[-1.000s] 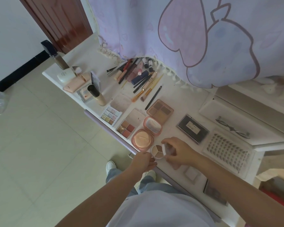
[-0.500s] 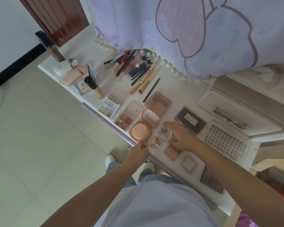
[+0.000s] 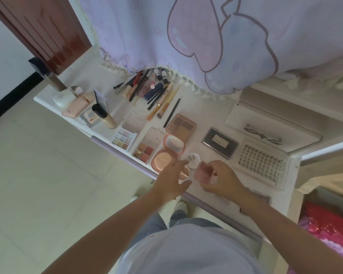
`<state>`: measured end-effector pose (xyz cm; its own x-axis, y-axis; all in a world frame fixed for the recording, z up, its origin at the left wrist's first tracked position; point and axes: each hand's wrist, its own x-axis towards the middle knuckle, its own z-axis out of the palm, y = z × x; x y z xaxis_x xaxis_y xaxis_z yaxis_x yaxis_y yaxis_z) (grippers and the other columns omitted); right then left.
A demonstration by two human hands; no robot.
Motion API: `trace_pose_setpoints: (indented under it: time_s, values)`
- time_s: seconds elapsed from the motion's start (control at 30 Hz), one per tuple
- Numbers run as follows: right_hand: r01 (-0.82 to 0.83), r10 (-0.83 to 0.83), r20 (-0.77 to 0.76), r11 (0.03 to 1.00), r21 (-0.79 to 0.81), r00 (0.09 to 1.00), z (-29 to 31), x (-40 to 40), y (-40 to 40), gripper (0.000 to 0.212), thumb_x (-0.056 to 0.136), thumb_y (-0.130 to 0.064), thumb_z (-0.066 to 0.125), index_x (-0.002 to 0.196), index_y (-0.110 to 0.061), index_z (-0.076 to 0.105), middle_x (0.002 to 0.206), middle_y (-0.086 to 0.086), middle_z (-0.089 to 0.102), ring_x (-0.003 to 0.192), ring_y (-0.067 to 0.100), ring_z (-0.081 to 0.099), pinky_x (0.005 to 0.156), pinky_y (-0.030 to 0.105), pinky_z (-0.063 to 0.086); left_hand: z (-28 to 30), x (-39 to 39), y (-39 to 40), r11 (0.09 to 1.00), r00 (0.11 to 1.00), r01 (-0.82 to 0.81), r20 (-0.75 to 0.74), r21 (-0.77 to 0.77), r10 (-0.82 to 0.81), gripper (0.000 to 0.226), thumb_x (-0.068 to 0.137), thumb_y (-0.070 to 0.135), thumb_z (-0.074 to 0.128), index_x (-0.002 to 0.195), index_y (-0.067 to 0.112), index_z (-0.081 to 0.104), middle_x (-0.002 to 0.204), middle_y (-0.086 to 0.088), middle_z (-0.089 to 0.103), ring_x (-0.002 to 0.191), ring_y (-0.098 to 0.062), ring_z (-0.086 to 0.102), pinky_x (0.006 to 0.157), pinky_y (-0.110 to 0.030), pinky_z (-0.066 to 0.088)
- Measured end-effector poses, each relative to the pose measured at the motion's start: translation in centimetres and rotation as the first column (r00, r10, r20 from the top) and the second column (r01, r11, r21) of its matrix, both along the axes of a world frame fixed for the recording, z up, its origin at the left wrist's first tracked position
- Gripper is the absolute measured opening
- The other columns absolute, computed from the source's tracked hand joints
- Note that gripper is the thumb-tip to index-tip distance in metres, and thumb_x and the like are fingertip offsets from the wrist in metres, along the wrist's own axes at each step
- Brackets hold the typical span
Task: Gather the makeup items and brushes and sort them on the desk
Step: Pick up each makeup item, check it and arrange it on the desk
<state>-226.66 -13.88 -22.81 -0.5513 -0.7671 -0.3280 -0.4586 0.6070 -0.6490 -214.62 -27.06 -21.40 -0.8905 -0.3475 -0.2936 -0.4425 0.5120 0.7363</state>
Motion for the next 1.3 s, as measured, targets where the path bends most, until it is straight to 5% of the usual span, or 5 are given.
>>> trace_pose_setpoints:
  time_s: [0.17,0.57,0.8,1.13,1.3]
  values:
    - [-0.152,0.161,0.001,0.936,-0.319,0.987,6.5,-1.4,-0.5,0.058,0.056,-0.040,0.060,0.106,-0.010,0.064,0.104,-0.021,0.052,0.099,-0.014,0.048,0.083,0.000,0.038,4.2,-2.0,-2.5,0.869,0.997,0.066,0.011,0.490,-0.082,0.060,0.077,0.001,0.069,0.128,0.021,0.046,0.099,0.006,0.059,0.085,-0.006,0.060,0.084,-0.020,0.049]
    - [-0.314,0.175,-0.331,0.845,-0.433,0.927,14.2,-2.7,-2.2,0.050,0.062,-0.040,0.062,0.101,-0.010,0.070,0.106,-0.005,0.056,0.101,0.001,0.052,0.088,-0.002,0.034,10.8,-2.8,-4.4,0.768,0.950,0.157,-0.308,0.621,0.055,0.055,0.054,0.004,0.073,0.101,0.026,0.057,0.089,0.007,0.068,0.078,-0.001,0.067,0.068,-0.017,0.055]
    - [0.034,-0.010,0.045,0.808,-0.589,0.999,18.0,-1.1,-3.3,0.042,0.058,-0.023,0.078,0.090,-0.039,0.057,0.093,-0.017,0.062,0.080,-0.004,0.061,0.072,0.013,0.051,14.6,-2.4,-5.8,0.708,0.890,0.222,-0.436,0.670,0.134,0.057,0.048,0.010,0.072,0.102,0.020,0.058,0.080,0.004,0.072,0.075,-0.007,0.068,0.069,-0.019,0.056]
    - [0.239,-0.052,0.301,0.739,-0.629,0.952,22.0,0.9,-4.3,0.031,0.078,0.016,0.055,0.096,-0.005,0.068,0.082,0.000,0.068,0.067,0.003,0.065,0.067,0.013,0.053,19.6,-0.2,-6.3,0.687,0.879,0.044,-0.355,0.726,0.319,0.023,0.083,-0.015,0.052,0.077,0.008,0.049,0.050,0.001,0.065,0.044,-0.008,0.062,0.044,-0.015,0.051]
    - [0.548,-0.229,0.534,0.608,-0.575,0.814,22.1,3.0,-4.4,0.018,0.084,0.008,0.053,0.086,-0.007,0.063,0.067,0.010,0.062,0.046,0.007,0.060,0.050,0.016,0.053,19.2,0.0,-3.4,0.722,0.806,-0.035,-0.407,0.691,0.429,0.035,0.065,0.004,0.070,0.096,0.016,0.058,0.065,-0.001,0.068,0.064,-0.016,0.065,0.068,-0.027,0.054]
